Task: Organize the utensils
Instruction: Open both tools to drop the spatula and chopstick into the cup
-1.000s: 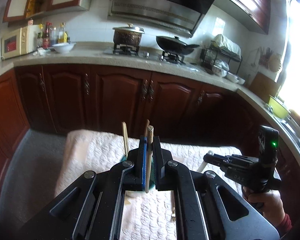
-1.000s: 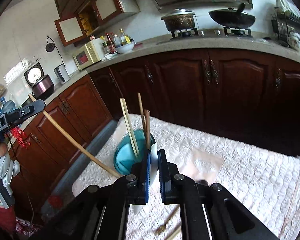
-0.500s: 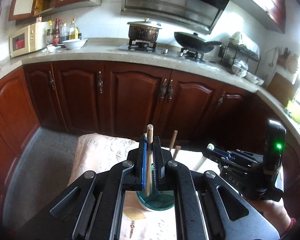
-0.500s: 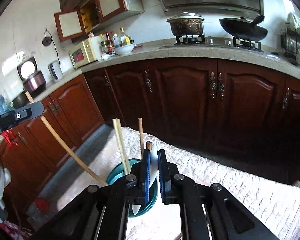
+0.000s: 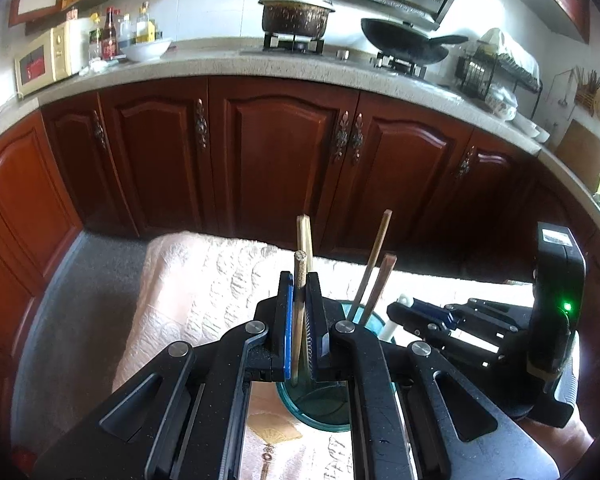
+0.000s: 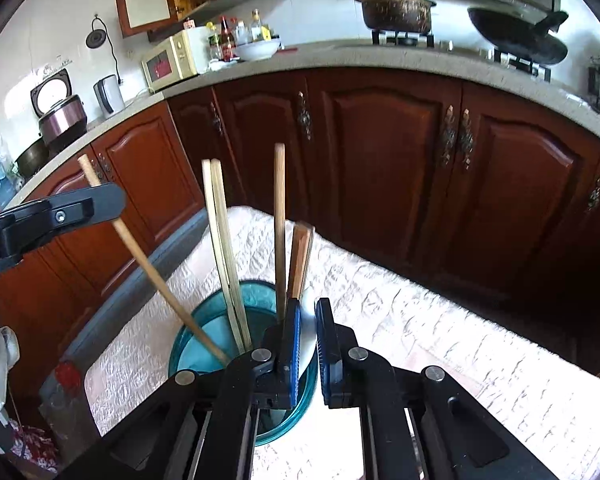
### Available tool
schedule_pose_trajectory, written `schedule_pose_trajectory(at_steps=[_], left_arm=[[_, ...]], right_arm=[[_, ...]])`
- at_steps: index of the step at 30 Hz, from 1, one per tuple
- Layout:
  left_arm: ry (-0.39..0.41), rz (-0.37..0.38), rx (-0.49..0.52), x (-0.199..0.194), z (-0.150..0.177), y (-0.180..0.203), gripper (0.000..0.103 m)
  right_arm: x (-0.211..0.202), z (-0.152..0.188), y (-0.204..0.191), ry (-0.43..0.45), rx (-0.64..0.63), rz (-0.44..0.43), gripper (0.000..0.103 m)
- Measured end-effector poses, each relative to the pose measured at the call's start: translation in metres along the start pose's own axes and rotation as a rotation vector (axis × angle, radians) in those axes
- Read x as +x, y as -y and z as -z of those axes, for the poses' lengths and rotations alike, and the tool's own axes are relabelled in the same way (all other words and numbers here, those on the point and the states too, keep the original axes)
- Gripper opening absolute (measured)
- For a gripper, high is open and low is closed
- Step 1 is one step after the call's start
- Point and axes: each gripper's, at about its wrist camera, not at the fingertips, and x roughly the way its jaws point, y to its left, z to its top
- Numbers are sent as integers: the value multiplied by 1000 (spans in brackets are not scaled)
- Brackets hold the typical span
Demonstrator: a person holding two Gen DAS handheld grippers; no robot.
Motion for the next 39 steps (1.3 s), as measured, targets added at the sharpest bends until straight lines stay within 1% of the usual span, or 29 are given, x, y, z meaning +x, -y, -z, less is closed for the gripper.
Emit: schedule_pose_trajectory(at_steps=[4,6,7,10,12,13,14,15,16,17,19,21,29,33,37,39], left_arm=[[-33,-1,-8,14,6,2,4],[-27,-8,-8,16,6,4,4],[-29,-4,-14,16,5,4,4],[-35,9,-23,16,3,4,4],[-33,6,-19,14,3,5,7],[-34,9,-24,12,4,5,11],[-34,14,-30,11,3,4,18],[-31,18,-34,9,4,3,21],[-28,18,-36,7,4,3,29],[-23,19,-38,4,5,3,34],[-16,18,-39,-2,8,4,40],[-9,13,-35,-8,11,5,41],[18,-17,-1,-27,30,17,43],[18,-19,17,-31,42,29,43],[22,-23,36,-34,53,41,43],[20,-18,39,-35,59,48,43]], right_arm=[[10,8,1,-35,1,-21,8],[11,10,4,-47,14,-37,8],[11,11,8,-51,36,-53,10],[3,14,19,-42,97,-79,25],[-2,17,22,-33,117,-85,26],[-5,19,25,-34,126,-88,26],[-7,20,25,-34,129,-86,26],[-10,22,25,-34,130,-84,26],[-12,24,26,-34,133,-82,26],[-15,26,25,-34,136,-83,27],[-20,30,24,-33,141,-80,31],[-24,34,23,-24,146,-71,35],[-48,49,20,2,157,-62,35],[-63,56,12,28,164,-35,36],[-76,64,11,45,174,7,41],[-82,69,11,48,183,26,42]])
